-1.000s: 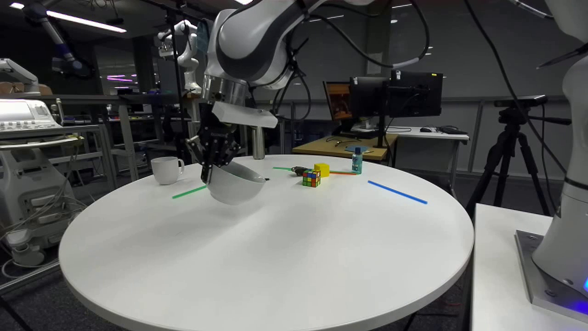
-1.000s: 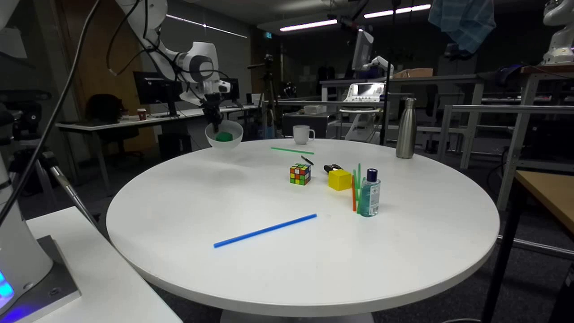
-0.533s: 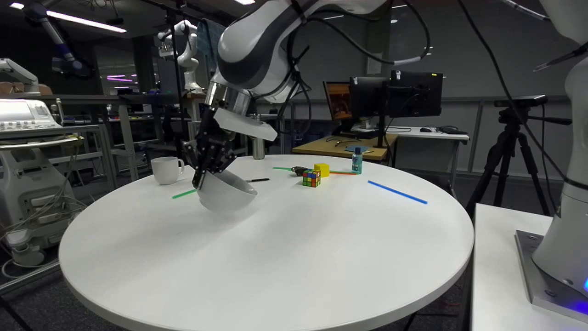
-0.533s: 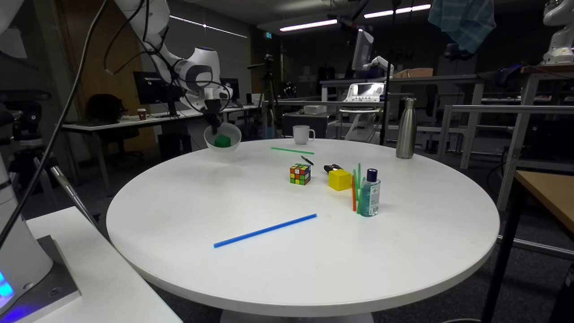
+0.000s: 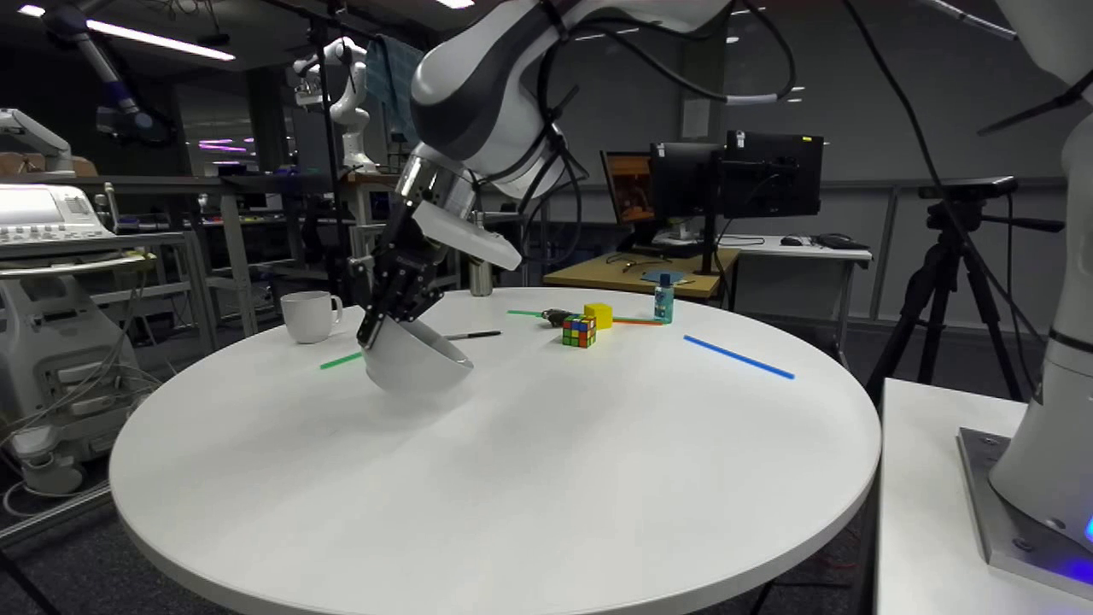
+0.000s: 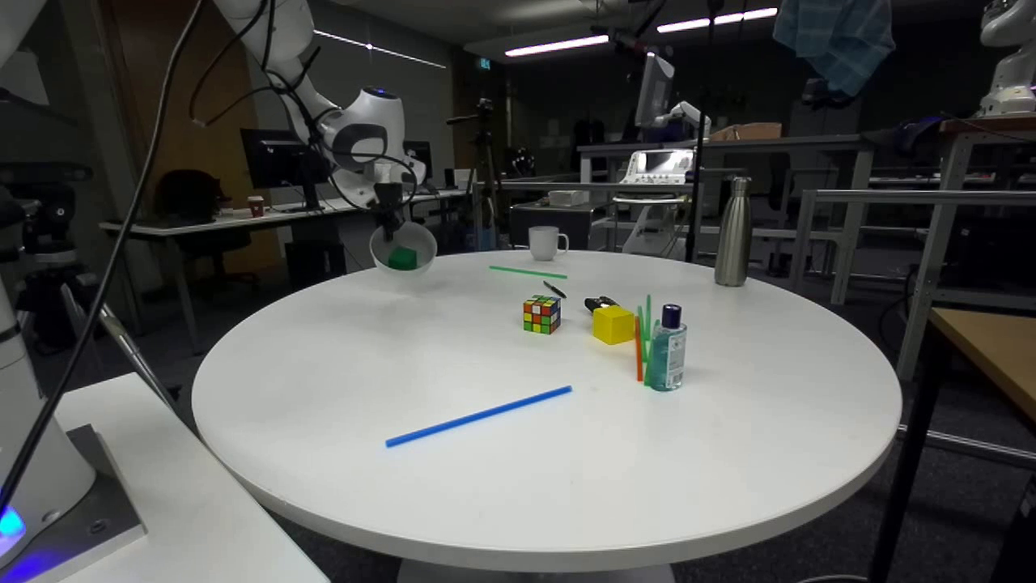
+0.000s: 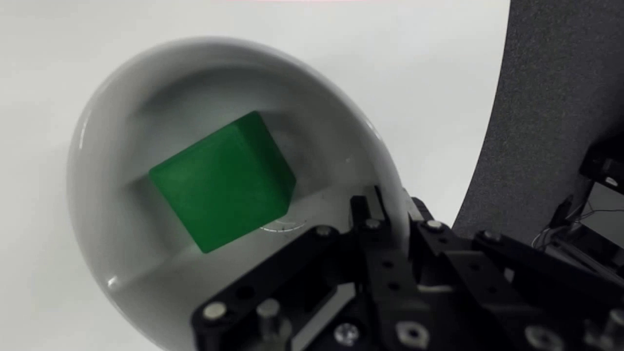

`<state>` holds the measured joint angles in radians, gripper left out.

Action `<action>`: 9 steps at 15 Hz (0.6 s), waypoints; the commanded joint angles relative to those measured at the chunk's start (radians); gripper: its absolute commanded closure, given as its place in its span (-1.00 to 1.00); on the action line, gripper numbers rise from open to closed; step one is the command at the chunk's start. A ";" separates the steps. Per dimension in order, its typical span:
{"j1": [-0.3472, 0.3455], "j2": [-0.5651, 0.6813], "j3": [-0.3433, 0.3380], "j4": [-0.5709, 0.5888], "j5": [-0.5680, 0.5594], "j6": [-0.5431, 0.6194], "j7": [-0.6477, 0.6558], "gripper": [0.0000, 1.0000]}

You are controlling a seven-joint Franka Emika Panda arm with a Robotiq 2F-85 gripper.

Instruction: Take the green cube out of the bowl

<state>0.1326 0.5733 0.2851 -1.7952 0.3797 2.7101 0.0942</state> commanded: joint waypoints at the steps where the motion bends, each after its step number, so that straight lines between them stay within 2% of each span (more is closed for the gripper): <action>1: -0.072 -0.016 0.068 -0.018 0.080 0.035 -0.100 0.95; 9: -0.176 -0.020 0.151 -0.021 0.222 0.025 -0.277 0.95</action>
<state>0.0078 0.5732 0.3835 -1.8045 0.5391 2.7150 -0.1057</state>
